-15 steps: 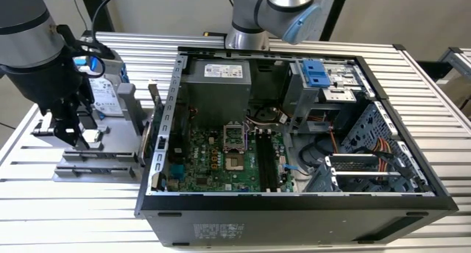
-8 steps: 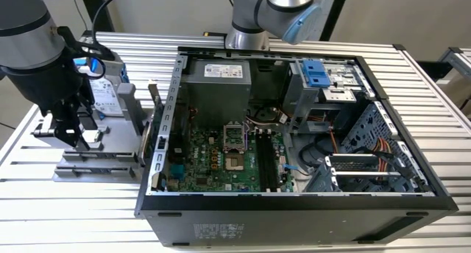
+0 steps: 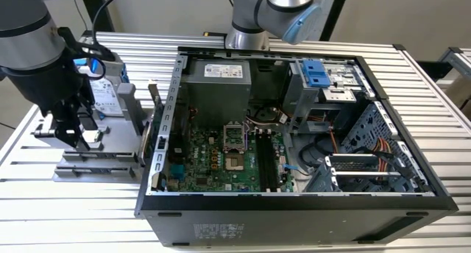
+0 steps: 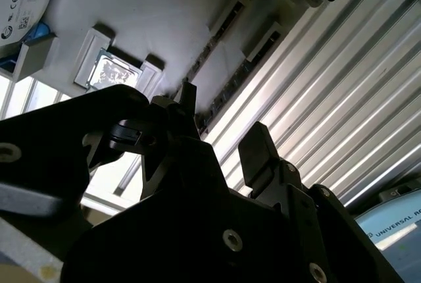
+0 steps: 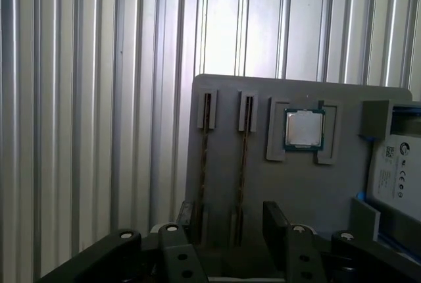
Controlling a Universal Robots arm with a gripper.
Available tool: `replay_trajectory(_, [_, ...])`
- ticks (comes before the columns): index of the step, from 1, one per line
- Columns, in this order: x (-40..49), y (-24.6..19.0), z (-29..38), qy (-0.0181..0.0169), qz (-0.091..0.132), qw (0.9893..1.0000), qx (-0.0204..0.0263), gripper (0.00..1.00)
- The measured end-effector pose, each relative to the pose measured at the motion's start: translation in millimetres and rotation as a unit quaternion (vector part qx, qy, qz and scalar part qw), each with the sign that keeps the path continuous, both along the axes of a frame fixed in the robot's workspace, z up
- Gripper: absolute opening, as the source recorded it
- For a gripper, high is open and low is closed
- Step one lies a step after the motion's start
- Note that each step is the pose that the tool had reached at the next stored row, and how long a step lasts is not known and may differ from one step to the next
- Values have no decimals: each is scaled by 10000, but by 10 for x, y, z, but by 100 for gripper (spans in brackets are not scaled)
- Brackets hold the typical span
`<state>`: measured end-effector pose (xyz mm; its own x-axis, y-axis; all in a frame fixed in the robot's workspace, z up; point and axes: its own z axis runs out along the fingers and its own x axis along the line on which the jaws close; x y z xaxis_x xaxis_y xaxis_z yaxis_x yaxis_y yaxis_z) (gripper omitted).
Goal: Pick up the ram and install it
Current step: 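Pick up the ram and move it above insertion slot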
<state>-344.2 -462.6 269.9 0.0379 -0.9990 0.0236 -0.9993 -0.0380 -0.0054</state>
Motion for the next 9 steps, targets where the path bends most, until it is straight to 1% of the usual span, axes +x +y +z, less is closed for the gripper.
replay_trajectory(5, [0,-2,-25,2,-4,10000,8,100])
replay_trajectory(9, [0,-15,-45,2,-147,9999,8,100])
